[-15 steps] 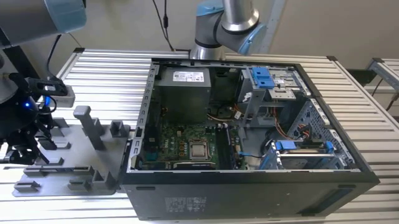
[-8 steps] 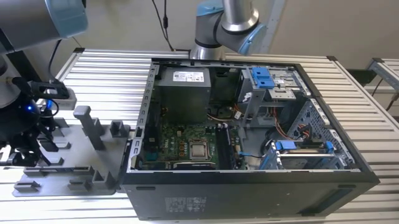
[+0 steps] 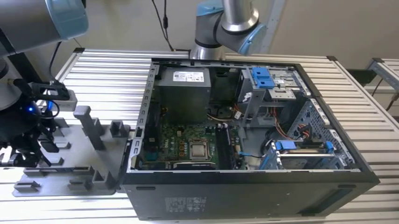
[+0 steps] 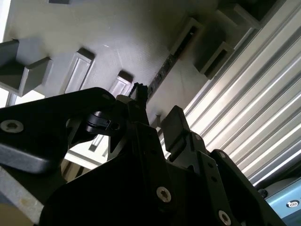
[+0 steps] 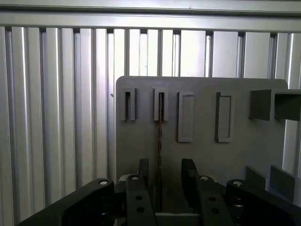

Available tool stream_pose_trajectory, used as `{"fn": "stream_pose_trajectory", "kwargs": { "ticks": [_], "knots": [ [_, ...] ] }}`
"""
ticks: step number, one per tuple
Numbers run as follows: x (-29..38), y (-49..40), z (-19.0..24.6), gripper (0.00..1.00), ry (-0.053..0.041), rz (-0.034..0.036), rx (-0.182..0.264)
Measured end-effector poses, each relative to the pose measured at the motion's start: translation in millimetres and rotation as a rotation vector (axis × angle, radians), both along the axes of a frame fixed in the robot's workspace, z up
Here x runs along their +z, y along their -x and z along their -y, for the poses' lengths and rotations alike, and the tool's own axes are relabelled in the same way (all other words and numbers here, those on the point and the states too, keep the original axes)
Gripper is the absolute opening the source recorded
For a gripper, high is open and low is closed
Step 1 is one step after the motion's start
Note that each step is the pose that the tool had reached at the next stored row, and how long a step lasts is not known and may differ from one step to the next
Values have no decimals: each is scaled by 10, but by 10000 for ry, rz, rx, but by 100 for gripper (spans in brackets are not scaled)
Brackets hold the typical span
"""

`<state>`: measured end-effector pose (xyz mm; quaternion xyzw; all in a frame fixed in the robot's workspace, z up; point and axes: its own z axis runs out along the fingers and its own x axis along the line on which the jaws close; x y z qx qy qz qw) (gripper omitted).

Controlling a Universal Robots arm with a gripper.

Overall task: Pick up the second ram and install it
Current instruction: 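Pick up the second ram and move it above second insertion slot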

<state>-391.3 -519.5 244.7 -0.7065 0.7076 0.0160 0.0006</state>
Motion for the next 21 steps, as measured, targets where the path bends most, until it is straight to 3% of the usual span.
{"fn": "stream_pose_trajectory", "kwargs": {
  "ticks": [13,21],
  "knots": [
    [-73,3,0,42,1,0,0],
    [-177,42,1,42,1,0,1]
  ]
}}
